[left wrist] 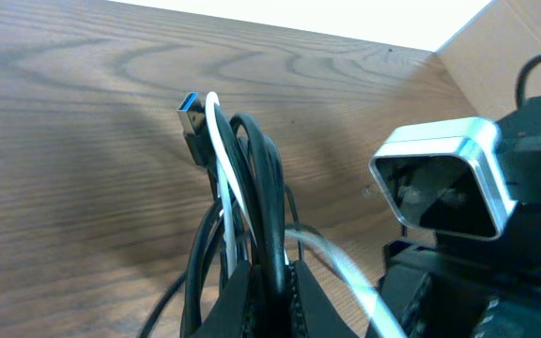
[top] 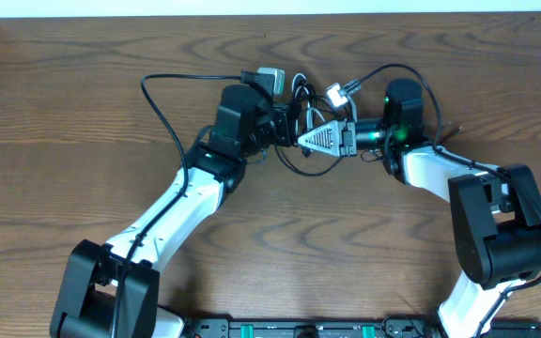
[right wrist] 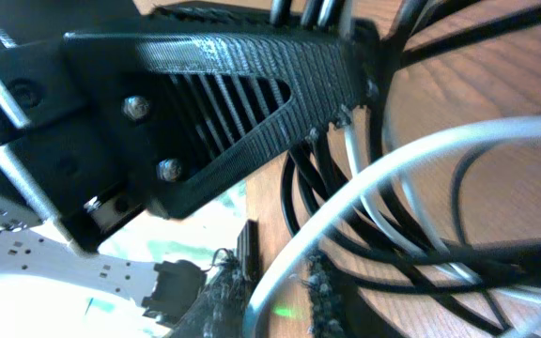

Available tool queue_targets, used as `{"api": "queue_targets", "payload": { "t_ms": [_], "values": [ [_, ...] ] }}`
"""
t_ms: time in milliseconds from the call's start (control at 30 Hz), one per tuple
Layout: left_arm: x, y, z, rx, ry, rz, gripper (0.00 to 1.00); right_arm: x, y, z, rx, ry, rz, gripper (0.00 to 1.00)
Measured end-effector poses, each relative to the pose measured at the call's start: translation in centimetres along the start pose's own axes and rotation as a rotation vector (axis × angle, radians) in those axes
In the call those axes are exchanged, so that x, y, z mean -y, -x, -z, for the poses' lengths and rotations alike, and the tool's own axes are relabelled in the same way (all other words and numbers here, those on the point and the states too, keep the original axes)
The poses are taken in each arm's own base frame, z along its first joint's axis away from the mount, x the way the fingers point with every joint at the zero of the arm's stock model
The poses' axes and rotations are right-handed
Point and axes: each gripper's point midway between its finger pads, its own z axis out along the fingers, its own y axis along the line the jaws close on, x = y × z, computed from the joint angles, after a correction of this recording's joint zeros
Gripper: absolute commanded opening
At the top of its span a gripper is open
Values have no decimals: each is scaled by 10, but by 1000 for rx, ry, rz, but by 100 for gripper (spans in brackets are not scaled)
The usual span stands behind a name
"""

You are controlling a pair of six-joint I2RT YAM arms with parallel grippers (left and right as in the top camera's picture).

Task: Untangle cables

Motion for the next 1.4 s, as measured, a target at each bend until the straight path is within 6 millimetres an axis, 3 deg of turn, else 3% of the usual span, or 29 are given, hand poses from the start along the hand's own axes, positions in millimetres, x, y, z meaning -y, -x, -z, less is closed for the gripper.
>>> {"api": "queue_targets", "payload": {
  "t_ms": [167, 300, 433, 633, 767, 1133, 1400],
  "values": [
    [-9, 6, 7, -10, -53, -36, 8, 9, 7, 12, 41, -36, -3, 52],
    [-17, 13, 18, -16, -122, -38, 8, 23, 19, 28, 111, -106, 5, 99],
    [-19, 14, 28, -35, -203, -29, 8, 52, 28, 49, 198, -243, -28, 99],
    [-14, 0, 32, -99, -256, -19, 7, 90, 33, 84, 301, -429, -118, 99],
    [-12, -4, 33, -114, -271, -16, 8, 94, 34, 94, 320, -449, -131, 99],
    [18, -23, 47, -215, -455, 25, 7, 95, 34, 95, 321, -452, -133, 99],
    [46, -64, 52, -379, -516, 79, 8, 95, 34, 95, 321, -452, -133, 99]
  ]
}}
